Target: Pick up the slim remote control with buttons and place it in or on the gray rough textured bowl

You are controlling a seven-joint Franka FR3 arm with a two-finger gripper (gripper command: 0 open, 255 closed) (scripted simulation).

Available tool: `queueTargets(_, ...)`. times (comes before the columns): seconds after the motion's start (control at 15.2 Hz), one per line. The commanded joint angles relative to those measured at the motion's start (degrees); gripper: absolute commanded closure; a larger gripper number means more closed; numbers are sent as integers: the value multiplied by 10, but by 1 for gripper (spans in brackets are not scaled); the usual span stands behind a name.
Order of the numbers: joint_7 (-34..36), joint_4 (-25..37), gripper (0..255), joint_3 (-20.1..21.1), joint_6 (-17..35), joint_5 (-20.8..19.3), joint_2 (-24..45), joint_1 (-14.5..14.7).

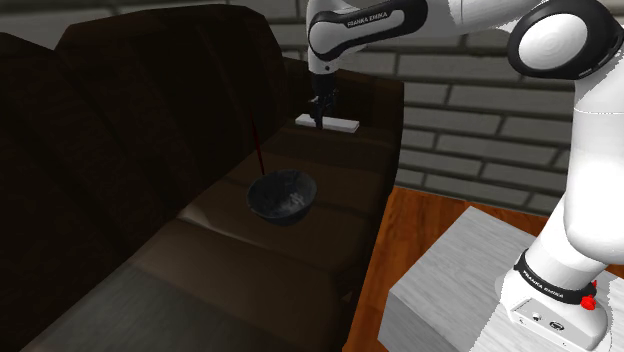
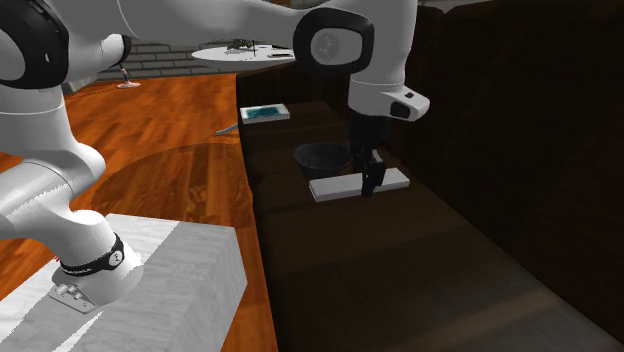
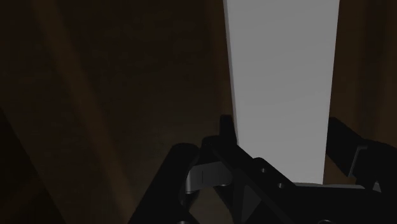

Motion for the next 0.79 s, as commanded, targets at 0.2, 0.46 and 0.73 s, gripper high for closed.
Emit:
queueTargets(0.2, 23, -1, 255, 8, -12, -2, -12, 16)
queueTargets(0.46, 71, -25, 255, 23, -4, -5, -29, 47)
queueTargets(0.73, 120, -35, 255, 40, 0, -10, -36, 79)
